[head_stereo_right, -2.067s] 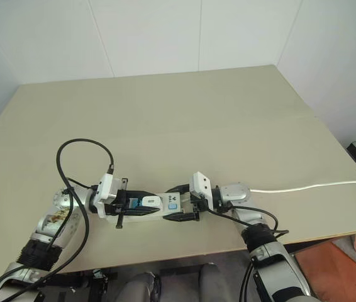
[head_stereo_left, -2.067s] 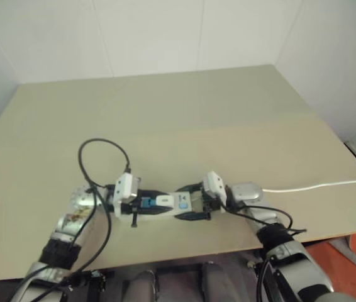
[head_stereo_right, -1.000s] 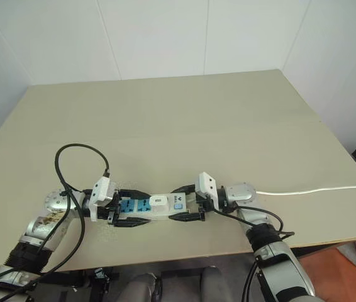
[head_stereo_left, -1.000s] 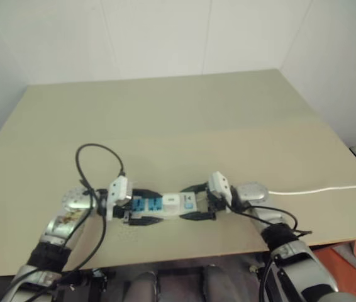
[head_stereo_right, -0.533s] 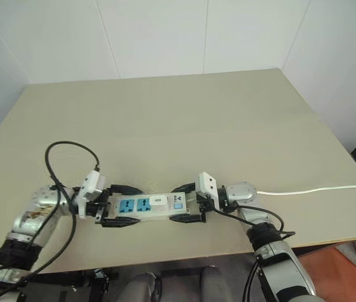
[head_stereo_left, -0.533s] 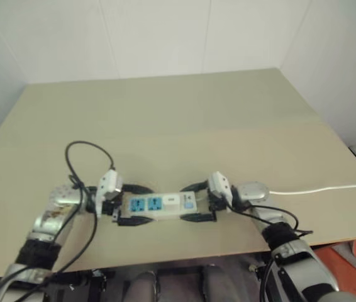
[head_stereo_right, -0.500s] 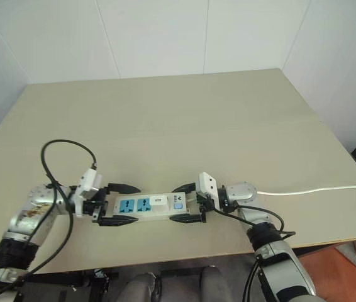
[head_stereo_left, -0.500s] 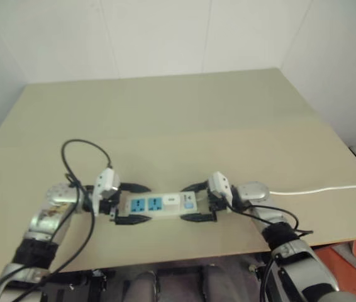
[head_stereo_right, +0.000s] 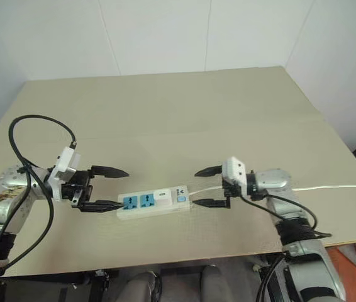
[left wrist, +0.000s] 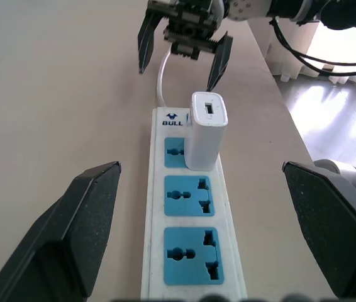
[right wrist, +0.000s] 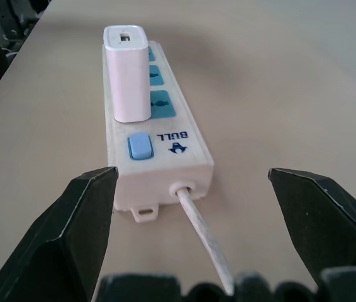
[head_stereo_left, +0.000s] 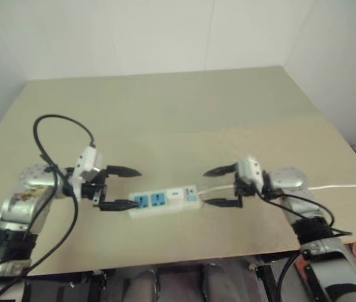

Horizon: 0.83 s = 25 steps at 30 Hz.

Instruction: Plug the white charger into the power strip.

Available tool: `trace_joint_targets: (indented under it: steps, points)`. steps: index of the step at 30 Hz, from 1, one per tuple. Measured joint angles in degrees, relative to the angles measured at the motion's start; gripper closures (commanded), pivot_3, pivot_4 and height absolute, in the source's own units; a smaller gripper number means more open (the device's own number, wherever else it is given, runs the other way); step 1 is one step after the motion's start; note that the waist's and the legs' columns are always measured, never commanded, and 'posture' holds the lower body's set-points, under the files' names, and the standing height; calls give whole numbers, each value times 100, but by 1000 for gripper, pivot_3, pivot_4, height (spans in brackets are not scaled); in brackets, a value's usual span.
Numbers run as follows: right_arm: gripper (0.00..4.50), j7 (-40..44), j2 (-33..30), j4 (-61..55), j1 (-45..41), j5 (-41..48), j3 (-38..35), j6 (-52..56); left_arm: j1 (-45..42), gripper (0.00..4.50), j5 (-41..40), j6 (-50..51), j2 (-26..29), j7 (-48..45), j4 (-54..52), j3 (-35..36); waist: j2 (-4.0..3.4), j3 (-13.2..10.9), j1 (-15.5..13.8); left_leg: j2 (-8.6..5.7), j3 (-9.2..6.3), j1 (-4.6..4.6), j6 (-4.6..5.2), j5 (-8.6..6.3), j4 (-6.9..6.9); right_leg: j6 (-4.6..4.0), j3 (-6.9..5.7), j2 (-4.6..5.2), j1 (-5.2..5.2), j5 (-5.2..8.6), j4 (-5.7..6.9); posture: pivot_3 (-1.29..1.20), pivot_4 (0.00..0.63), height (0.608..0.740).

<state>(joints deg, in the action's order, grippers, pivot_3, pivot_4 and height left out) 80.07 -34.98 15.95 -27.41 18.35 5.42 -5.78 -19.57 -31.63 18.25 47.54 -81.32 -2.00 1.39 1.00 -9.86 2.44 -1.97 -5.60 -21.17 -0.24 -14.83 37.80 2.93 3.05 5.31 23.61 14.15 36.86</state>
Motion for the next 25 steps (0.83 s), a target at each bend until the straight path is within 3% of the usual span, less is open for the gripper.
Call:
trace_joint_targets:
  steps: [4,7,15,19,25]
  points:
    - [28,-122,-416,-539,455,318,-447,428,208,0,-30,208,222,46,-122,240,1,-1,15,0,7,-50,1,-1,3,-1,7,1,64,0,11,0,150,740]
    - [28,-291,-490,-810,660,428,-648,621,261,0,-186,343,327,85,-267,485,2,-1,10,0,9,-51,1,-1,3,-1,8,2,63,0,11,0,150,740]
    - [28,-654,-938,-1572,1701,769,-1435,974,1371,0,-392,601,905,147,-743,1591,1,-3,-9,-1,15,-51,3,-2,3,0,8,9,56,0,2,0,150,740]
    - [28,-726,-1167,-1711,1976,870,-1808,1134,1903,0,-558,818,944,240,-962,2174,2,-3,-10,1,24,-46,3,-2,3,0,8,9,50,0,3,0,150,740]
    - [28,-773,-1233,-1794,2003,993,-1951,1245,2055,0,-681,852,879,499,-1227,2290,2,-4,-17,3,73,-36,3,-2,3,-1,9,9,41,-2,9,0,150,740]
